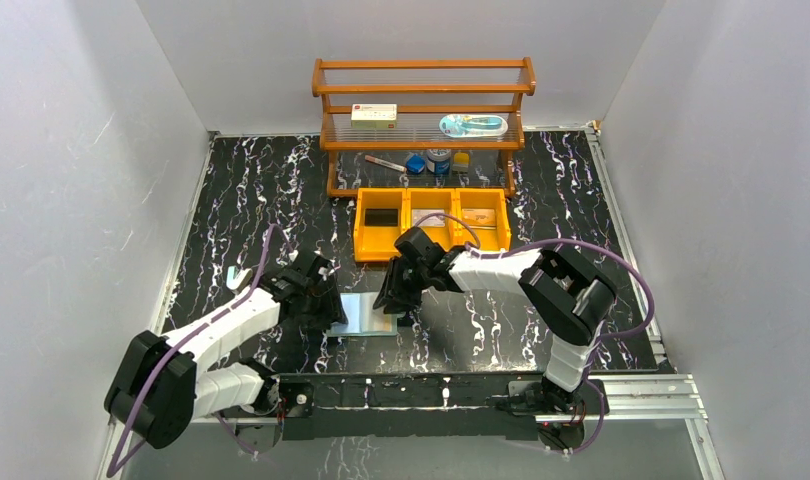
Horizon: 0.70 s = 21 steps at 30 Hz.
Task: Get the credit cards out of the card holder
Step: Remove the credit card from the card holder.
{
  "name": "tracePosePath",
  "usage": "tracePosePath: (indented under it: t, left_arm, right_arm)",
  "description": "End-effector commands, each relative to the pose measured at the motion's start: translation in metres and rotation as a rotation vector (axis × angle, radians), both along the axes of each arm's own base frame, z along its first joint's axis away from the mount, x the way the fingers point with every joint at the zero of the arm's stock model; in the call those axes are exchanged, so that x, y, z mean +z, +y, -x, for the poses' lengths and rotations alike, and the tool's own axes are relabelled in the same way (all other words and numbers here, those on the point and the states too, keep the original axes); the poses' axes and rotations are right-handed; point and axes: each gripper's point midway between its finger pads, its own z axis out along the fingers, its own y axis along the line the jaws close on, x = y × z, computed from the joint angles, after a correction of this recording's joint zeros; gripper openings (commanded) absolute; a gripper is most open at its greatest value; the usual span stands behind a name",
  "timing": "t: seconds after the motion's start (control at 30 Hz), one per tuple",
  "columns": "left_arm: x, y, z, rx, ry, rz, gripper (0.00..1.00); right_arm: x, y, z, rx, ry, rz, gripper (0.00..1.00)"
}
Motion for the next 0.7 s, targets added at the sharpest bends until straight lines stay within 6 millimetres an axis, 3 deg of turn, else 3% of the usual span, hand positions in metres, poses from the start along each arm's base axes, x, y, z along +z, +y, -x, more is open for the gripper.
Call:
tracePosePath:
  t: [0.0, 0.3, 0.67]
  left_arm:
    - [-0.006, -0.01, 0.013, -0.029, 0.032, 0.083, 0.44]
    - [-0.007, -0.02, 0.017, -0.052, 0.034, 0.152, 0.38]
    - [-0.001, -0.024, 0.012, -0.051, 0.012, 0.169, 0.36]
  right_arm:
    - [0.013, 0.017, -0.009, -0.003, -0.006, -0.087, 0.41]
    - [0.016, 0.028, -0.009, 0.026, 0.011, -0.126, 0.41]
    - [0.044, 0.05, -0.01, 0.111, -0.037, -0.246, 0.42]
